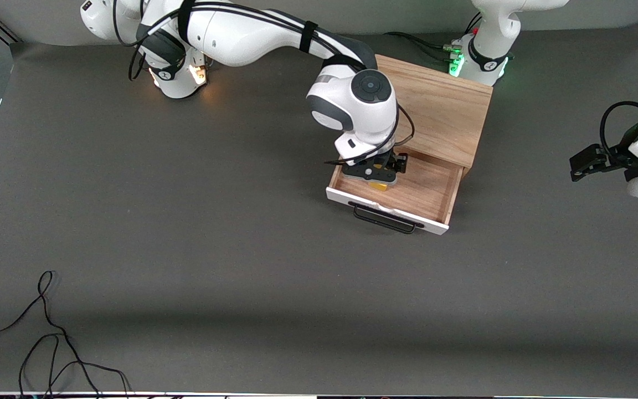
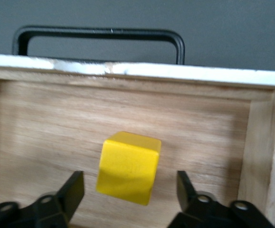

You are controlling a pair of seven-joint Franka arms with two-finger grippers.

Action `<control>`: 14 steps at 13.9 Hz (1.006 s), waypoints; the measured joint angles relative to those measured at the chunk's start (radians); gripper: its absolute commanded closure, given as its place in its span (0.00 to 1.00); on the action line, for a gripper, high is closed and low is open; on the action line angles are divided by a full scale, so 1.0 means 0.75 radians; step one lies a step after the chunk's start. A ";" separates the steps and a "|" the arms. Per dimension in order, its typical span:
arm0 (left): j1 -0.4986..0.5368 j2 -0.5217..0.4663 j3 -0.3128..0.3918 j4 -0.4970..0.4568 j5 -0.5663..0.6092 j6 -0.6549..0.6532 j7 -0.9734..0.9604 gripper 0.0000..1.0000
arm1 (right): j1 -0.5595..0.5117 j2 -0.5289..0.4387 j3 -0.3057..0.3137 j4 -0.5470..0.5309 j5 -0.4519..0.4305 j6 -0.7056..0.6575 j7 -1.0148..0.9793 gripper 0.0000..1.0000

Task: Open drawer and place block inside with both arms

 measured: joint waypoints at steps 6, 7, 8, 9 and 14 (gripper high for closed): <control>-0.004 -0.003 0.002 -0.001 -0.038 -0.002 0.000 0.00 | -0.265 -0.315 -0.016 0.040 0.042 -0.277 0.011 0.00; -0.005 -0.007 0.002 -0.003 -0.043 -0.002 0.000 0.00 | -0.371 -0.394 -0.017 0.033 0.092 -0.334 -0.016 0.00; -0.006 -0.013 0.003 -0.006 -0.045 -0.003 0.001 0.00 | -0.495 -0.474 -0.016 0.006 0.154 -0.382 -0.101 0.00; -0.006 -0.021 0.003 -0.012 -0.045 -0.004 0.001 0.00 | -0.620 -0.545 -0.016 -0.034 0.208 -0.413 -0.244 0.00; -0.010 -0.033 0.003 -0.031 -0.046 -0.027 0.001 0.00 | -1.076 -0.719 -0.039 -0.264 0.268 -0.442 -1.047 0.00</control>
